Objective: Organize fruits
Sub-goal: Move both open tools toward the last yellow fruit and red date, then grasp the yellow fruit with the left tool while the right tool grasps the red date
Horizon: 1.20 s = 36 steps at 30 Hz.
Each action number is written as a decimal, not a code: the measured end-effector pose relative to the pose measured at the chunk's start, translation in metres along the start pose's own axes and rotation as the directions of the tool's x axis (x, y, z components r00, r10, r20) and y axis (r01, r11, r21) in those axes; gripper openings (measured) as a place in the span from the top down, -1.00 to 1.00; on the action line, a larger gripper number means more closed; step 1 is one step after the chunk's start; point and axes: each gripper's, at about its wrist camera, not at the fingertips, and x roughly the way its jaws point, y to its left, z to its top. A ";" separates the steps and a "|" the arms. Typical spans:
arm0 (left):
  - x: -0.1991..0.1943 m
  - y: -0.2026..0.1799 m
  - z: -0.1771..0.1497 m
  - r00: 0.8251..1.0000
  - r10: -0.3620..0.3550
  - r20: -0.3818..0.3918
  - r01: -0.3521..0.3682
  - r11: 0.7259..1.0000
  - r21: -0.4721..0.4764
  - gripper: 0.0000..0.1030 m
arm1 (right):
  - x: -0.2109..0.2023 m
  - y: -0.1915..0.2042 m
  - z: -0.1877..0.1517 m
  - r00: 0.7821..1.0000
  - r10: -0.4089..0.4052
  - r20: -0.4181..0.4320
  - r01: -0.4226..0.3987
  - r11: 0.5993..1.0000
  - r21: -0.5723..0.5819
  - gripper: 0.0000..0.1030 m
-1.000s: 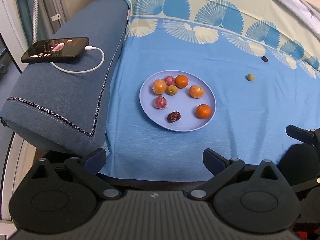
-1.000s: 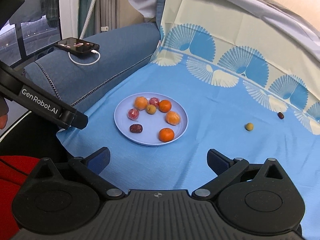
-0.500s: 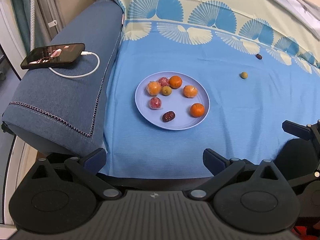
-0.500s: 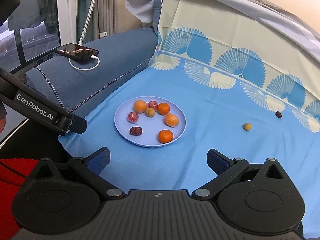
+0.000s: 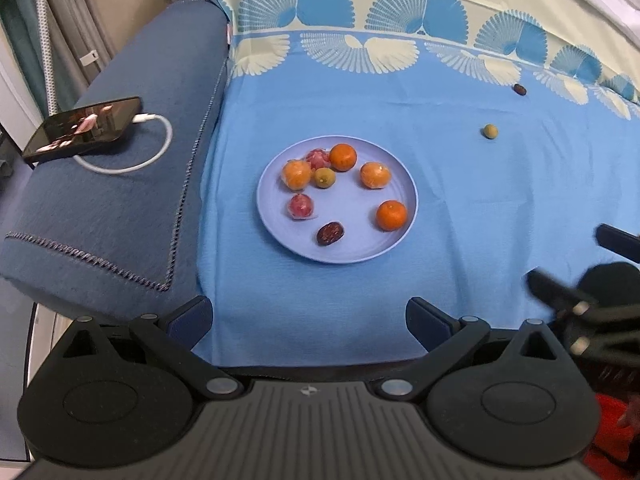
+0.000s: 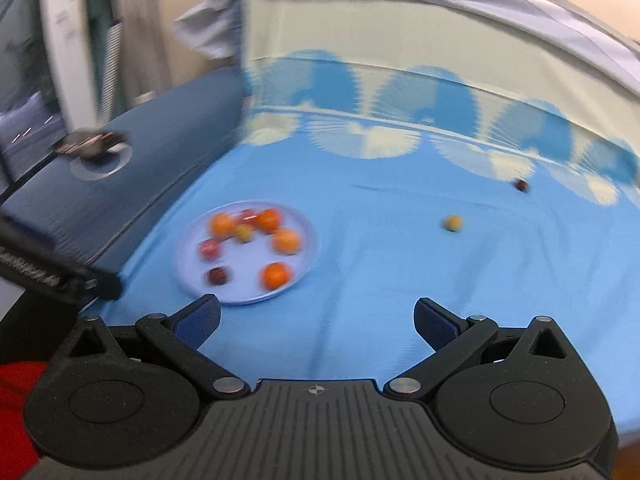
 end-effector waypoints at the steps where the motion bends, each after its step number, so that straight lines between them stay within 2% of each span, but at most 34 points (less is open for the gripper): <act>1: 0.004 -0.005 0.007 1.000 -0.002 -0.005 0.002 1.000 0.004 -0.99 | 0.002 -0.013 0.000 1.000 -0.025 0.003 0.025 0.999 0.027 -0.99; 7: 0.027 -0.054 0.055 1.000 0.009 0.020 -0.011 0.994 0.108 -0.99 | 0.020 -0.101 -0.002 0.982 -0.189 -0.002 0.186 0.965 0.186 -0.99; 11: 0.049 -0.097 0.095 0.998 -0.043 0.036 0.037 0.988 0.153 -0.99 | 0.034 -0.158 0.007 0.962 -0.272 0.021 0.256 0.928 0.269 -0.99; 16: 0.098 -0.170 0.149 0.990 -0.127 0.068 0.108 0.966 0.234 -0.99 | 0.071 -0.224 0.036 0.927 -0.359 0.108 0.325 0.914 0.244 -0.99; 19: 0.140 -0.211 0.175 0.982 -0.177 0.066 0.150 0.943 0.297 -0.99 | 0.119 -0.263 0.059 0.907 -0.388 0.163 0.358 0.915 0.185 -0.99; 21: 0.172 -0.230 0.186 0.982 -0.183 0.050 0.158 0.935 0.316 -0.99 | 0.154 -0.288 0.071 0.909 -0.381 0.168 0.354 0.919 0.173 -0.99; 25: 0.234 -0.257 0.206 0.984 -0.179 0.019 0.162 0.926 0.342 -0.99 | 0.232 -0.335 0.093 0.944 -0.307 0.123 0.282 0.941 0.188 -0.99; 27: 0.261 -0.267 0.214 0.983 -0.183 0.007 0.168 0.917 0.361 -0.99 | 0.268 -0.348 0.103 0.941 -0.319 0.114 0.295 0.937 0.185 -0.99; 29: 0.282 -0.275 0.221 0.985 -0.173 -0.007 0.162 0.911 0.378 -0.99 | 0.301 -0.358 0.113 0.946 -0.300 0.124 0.276 0.944 0.182 -0.99; 31: 0.299 -0.276 0.223 0.986 -0.166 -0.026 0.163 0.908 0.386 -1.00 | 0.334 -0.368 0.121 0.952 -0.291 0.092 0.272 0.946 0.176 -0.99; 34: 0.306 -0.266 0.227 0.975 -0.220 -0.041 0.221 0.919 0.327 -1.00 | 0.375 -0.376 0.115 0.957 -0.291 -0.011 0.289 0.945 0.153 -0.99; 35: 0.307 -0.263 0.227 0.972 -0.230 -0.043 0.232 0.921 0.314 -1.00 | 0.371 -0.374 0.107 0.952 -0.298 0.064 0.286 0.945 0.160 -0.99; 36: 0.308 -0.263 0.226 0.972 -0.233 -0.039 0.233 0.920 0.317 -1.00 | 0.371 -0.374 0.105 0.952 -0.297 0.065 0.284 0.946 0.158 -0.99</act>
